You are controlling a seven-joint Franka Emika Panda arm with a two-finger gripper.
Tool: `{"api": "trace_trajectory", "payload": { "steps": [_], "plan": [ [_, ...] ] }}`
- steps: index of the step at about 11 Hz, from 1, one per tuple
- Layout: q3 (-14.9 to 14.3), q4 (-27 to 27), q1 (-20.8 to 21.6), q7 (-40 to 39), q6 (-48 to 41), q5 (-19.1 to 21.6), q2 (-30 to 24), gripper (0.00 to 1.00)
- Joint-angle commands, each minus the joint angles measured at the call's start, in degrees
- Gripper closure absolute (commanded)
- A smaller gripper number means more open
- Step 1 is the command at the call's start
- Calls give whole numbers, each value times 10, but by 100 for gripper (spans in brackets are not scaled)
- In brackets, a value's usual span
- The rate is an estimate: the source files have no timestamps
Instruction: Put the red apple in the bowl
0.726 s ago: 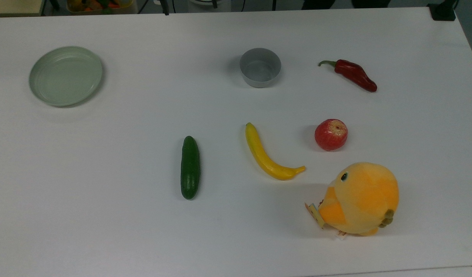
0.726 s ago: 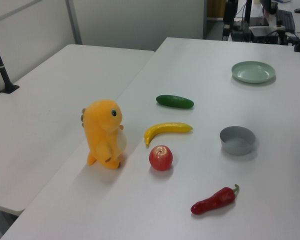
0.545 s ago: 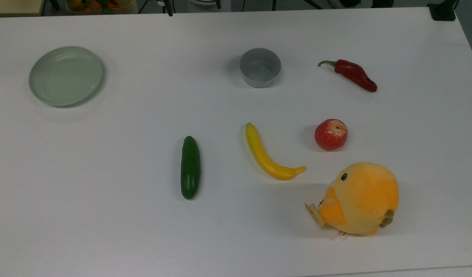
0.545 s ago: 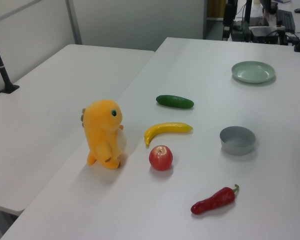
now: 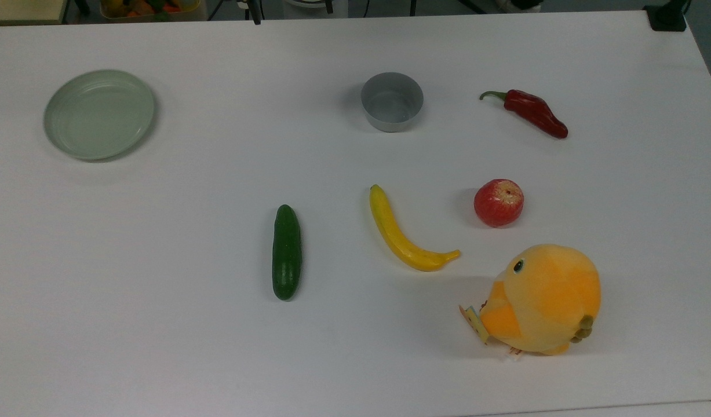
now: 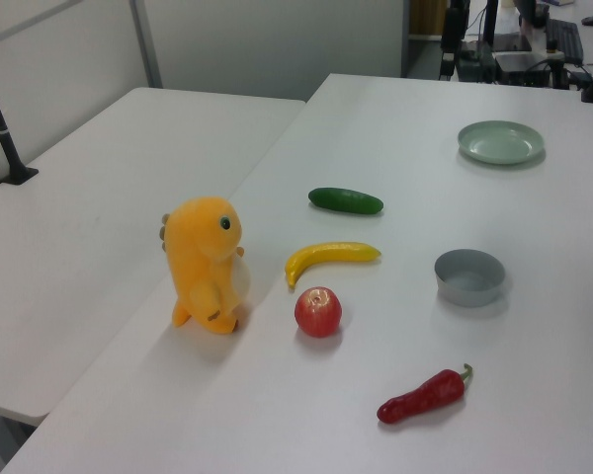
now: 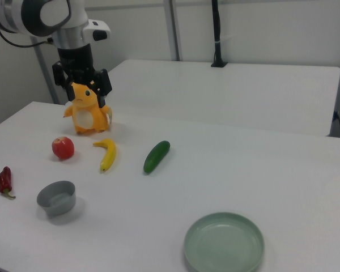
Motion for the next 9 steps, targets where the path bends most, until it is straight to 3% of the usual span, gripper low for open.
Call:
{"api": "trace_trajectory", "payload": {
  "steps": [1,4,9],
  "plan": [
    [-5,-29,22,-5,20,4,-6,0],
    [-5,-27,47,-9,35,3,7,0],
    [-5,-9,120,64,130,-3,48,0]
  ]
}}
